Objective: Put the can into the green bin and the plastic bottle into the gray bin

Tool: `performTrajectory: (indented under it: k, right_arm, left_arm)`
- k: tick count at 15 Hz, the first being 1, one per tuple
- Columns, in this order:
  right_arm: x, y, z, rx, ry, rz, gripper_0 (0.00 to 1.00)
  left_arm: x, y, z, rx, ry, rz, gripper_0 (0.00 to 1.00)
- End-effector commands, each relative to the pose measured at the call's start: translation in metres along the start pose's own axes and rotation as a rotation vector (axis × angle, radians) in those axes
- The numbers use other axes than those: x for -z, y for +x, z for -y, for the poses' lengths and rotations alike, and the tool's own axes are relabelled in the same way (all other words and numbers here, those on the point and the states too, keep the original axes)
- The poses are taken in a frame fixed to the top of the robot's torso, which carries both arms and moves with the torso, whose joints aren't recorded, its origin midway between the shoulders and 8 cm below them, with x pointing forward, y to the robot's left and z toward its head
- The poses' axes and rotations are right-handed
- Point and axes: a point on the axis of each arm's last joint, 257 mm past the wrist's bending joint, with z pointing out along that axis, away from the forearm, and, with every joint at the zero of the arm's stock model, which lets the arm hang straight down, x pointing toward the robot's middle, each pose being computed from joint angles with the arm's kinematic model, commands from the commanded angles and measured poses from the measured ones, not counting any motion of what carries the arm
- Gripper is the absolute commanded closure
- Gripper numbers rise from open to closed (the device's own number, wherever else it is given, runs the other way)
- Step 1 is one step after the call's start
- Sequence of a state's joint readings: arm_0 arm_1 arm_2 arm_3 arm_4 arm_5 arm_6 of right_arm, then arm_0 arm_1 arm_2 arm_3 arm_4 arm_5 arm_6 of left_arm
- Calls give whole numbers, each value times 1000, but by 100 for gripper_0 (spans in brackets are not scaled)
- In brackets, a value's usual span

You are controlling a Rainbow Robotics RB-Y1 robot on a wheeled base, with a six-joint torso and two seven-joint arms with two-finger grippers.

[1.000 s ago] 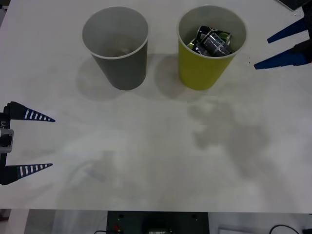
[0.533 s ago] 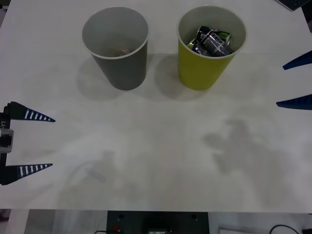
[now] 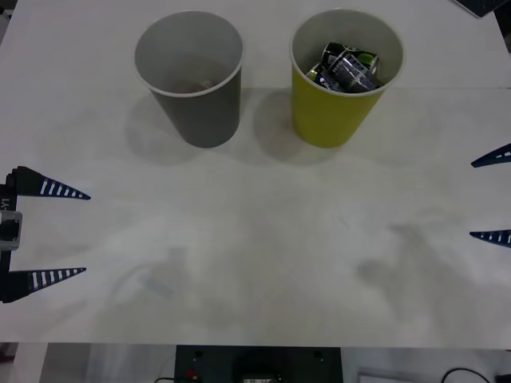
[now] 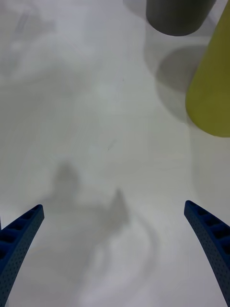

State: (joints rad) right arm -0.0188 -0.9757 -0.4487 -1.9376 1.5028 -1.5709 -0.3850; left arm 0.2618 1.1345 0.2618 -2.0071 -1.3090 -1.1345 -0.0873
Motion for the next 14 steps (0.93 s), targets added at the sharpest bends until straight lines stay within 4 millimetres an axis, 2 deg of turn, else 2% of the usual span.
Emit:
performTrajectory:
  k: [1,5,14]
  right_arm:
    - [-10,13,-19,54,-13,15,0]
    - [-22,26,-35,121,-18,8,0]
    - [-27,29,-37,138,-9,-8,0]
  left_arm:
    - [0,0,0,0,0,0,0]
    - [0,0,0,0,0,0,0]
    - [0,0,0,0,0,0,0]
